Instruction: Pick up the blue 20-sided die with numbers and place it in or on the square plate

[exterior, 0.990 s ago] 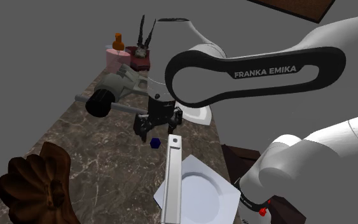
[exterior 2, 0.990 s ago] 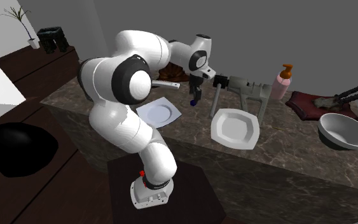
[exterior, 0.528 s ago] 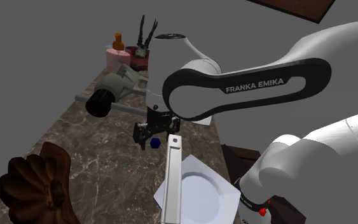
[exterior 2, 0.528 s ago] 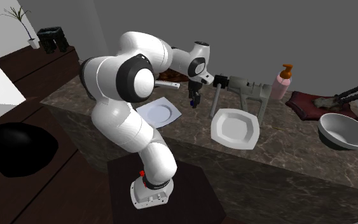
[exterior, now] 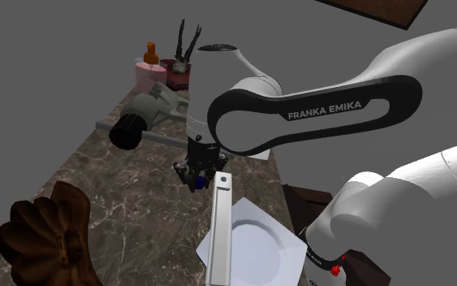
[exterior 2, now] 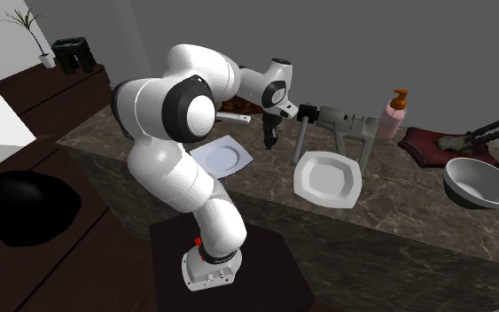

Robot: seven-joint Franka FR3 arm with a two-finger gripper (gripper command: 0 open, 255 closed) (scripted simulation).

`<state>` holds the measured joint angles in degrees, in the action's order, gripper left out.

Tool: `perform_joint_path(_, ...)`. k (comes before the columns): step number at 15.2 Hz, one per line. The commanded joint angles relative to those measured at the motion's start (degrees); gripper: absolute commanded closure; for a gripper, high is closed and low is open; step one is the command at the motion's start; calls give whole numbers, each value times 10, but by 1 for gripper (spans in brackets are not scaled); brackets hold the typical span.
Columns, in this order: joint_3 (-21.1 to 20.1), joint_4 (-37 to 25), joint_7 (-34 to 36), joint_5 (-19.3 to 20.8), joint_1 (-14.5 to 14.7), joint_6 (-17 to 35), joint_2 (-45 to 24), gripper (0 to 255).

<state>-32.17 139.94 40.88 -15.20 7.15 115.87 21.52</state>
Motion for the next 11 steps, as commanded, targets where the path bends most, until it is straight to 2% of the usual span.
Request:
perform_joint_path(1,0,0,0,0,0,0,0,255)
perform_joint_path(8,0,0,0,0,0,0,0,255)
perform_joint_path(11,6,-15,-1,0,1,-26,11,255)
